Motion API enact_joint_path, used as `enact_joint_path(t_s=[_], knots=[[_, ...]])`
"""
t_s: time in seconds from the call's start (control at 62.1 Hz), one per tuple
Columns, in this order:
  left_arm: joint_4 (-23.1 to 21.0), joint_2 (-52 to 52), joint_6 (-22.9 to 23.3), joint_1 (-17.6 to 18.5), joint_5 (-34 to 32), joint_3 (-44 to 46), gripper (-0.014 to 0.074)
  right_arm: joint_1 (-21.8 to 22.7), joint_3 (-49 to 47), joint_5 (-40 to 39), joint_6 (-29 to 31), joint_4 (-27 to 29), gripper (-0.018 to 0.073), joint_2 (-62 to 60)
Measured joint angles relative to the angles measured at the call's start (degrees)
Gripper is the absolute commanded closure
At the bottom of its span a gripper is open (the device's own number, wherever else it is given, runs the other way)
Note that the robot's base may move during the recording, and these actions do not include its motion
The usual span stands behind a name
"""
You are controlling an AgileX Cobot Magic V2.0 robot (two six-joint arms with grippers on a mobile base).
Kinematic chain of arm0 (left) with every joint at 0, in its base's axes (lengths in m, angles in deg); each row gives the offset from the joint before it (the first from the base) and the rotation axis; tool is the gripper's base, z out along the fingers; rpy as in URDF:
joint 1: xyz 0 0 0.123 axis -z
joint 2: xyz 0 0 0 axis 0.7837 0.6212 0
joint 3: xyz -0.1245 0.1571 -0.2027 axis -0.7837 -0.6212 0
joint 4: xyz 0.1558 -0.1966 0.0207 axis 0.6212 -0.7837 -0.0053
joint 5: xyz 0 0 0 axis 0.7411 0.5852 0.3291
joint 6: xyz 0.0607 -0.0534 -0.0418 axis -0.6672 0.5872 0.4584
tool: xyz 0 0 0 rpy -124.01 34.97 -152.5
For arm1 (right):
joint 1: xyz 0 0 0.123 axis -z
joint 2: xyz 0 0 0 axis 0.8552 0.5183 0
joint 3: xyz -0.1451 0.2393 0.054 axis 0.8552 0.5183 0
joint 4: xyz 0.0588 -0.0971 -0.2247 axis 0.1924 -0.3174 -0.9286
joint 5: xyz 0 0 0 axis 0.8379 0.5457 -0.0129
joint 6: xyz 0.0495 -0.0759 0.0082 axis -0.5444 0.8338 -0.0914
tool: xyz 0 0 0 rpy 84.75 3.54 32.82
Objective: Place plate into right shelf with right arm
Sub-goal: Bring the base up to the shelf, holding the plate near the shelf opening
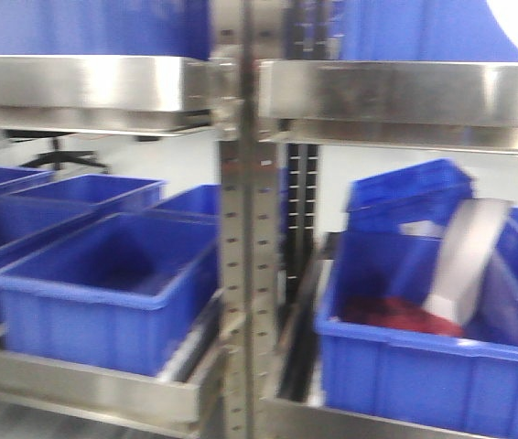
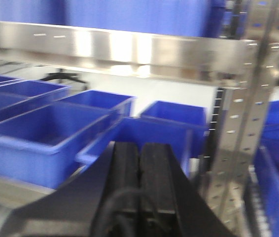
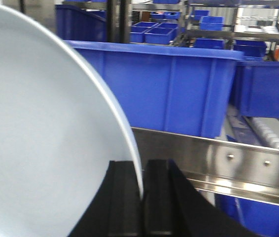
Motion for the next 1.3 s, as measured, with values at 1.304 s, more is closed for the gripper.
enact_joint_path(t_s=[1.304], knots=[[0.0, 0.0, 0.0, 0.0, 0.0, 0.0, 0.0724, 0.0, 0.0, 0.0, 0.0, 0.0, 0.0505, 0.0]])
